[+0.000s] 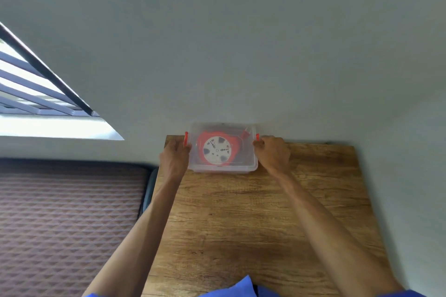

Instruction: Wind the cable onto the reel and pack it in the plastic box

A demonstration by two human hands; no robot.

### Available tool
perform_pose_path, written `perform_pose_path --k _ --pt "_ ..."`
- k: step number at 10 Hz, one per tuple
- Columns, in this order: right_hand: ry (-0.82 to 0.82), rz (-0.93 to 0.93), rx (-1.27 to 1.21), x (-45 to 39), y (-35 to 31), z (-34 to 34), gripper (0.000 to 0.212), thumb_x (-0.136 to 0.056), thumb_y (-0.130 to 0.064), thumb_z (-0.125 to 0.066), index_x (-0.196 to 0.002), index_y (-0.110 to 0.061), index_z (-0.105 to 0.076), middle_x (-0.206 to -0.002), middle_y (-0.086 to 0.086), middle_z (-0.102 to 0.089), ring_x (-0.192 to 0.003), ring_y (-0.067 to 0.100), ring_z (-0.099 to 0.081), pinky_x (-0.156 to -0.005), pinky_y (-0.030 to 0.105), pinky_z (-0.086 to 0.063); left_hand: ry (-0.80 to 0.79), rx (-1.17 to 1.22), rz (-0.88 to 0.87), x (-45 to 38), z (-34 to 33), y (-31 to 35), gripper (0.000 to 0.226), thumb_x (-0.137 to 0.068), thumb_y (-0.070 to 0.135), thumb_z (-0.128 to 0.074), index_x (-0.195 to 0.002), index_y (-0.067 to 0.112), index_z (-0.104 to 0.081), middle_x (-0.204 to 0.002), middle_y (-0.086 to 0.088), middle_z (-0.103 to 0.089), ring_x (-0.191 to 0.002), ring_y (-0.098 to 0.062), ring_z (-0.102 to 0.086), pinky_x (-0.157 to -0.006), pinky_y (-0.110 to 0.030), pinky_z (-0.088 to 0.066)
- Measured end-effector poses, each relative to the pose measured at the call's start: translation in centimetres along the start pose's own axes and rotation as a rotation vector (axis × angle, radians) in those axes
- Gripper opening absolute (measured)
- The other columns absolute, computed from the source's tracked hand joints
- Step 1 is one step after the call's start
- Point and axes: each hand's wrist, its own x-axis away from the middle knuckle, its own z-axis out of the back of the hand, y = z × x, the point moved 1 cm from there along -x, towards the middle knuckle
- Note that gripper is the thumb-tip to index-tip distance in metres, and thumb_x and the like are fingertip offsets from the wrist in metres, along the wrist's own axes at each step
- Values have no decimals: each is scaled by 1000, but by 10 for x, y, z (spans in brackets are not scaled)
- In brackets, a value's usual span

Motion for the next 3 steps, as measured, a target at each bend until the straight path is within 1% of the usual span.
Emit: perform_pose_path --k 1,2,3 --pt "160 109 7 -9 -20 50 40 -110 -39 -55 -128 -9 -74 -126 15 -77 -113 34 -73 -92 44 -58 58 -115 -229 1 17 38 42 -110 32 -70 -149 18 -67 -145 -12 -72 -132 -32 -64 -109 -44 -50" --pt "419 261 29 -18 -44 106 37 -109 -33 -59 -131 -8 -74 -122 17 -77 -107 38 -75 -87 45 -60 102 -197 -463 4 36 85 42 -112 22 -66 -153 13 -61 -159 -14 -59 -152 -37 -46 -125 -57 -40" --pt "813 513 119 -34 -79 193 24 -104 -24 -63 -108 -6 -78 -101 13 -77 -89 35 -74 -61 41 -59 268 -258 -728 11 68 178 52 -111 16 -65 -158 1 -52 -166 -30 -42 -158 -53 -33 -128 -65 -33"
